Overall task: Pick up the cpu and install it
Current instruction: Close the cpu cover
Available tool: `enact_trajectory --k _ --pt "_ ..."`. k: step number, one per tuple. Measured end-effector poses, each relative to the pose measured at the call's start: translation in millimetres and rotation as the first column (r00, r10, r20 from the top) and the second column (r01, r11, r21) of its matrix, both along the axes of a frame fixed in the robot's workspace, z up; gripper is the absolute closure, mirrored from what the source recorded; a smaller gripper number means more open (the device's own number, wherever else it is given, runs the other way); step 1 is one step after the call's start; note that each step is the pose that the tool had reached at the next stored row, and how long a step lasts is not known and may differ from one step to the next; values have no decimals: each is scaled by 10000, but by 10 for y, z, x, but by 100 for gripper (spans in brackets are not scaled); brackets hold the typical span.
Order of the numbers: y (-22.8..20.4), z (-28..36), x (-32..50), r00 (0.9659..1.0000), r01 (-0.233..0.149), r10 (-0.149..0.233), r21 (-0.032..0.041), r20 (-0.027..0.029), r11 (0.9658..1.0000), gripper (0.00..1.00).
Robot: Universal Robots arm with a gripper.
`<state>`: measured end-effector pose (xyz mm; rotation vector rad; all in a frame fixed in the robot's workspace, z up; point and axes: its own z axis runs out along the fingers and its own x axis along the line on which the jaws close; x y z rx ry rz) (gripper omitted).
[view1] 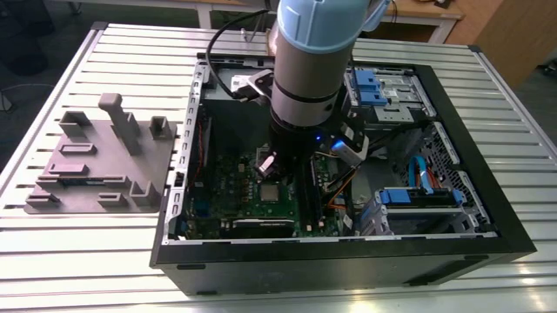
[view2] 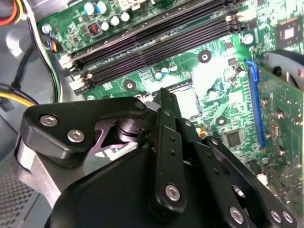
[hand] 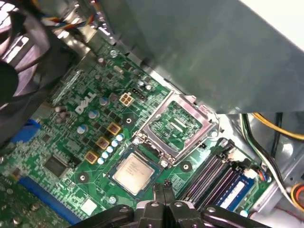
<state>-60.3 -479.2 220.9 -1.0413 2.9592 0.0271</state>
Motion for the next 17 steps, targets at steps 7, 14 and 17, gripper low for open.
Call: enact_trajectory --k 7,14,17 --pt "-1 -1 40 9993 -381 380 885 32 9953 90" --pt "0 -4 50 9992 -399 395 1506 56 9878 90" --pt "0 -3 50 9992 -399 395 1507 56 9878 90"
